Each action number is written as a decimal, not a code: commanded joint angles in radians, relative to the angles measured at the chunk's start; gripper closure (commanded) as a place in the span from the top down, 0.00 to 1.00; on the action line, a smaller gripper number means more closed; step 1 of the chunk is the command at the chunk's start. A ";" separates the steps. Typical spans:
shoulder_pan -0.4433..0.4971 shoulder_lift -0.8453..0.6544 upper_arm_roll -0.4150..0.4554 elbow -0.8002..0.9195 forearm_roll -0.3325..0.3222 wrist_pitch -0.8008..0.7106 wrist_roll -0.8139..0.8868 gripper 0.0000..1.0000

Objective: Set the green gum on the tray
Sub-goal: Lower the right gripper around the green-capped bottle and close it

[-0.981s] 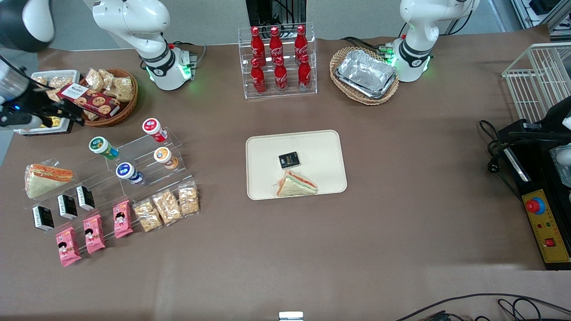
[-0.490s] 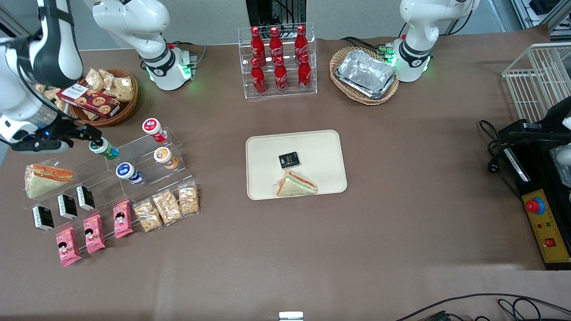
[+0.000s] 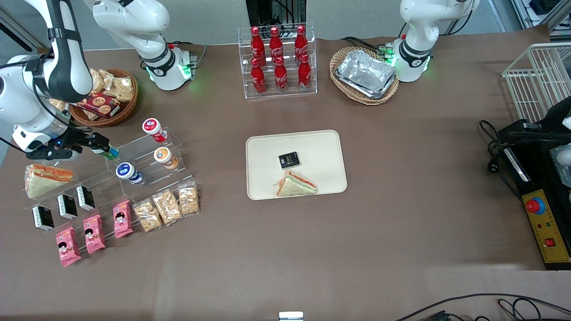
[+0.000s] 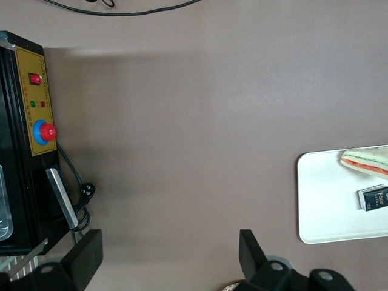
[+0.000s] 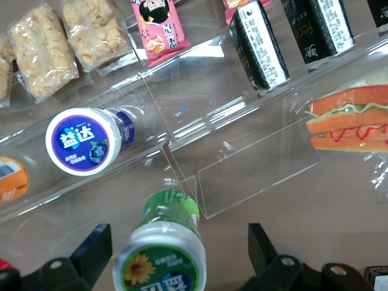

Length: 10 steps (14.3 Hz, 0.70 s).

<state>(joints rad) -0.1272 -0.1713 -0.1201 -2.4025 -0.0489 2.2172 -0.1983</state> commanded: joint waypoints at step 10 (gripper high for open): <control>0.006 -0.036 0.007 -0.032 -0.016 -0.016 0.008 0.80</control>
<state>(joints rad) -0.1230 -0.1782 -0.1165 -2.4145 -0.0489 2.2105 -0.1983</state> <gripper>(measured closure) 0.093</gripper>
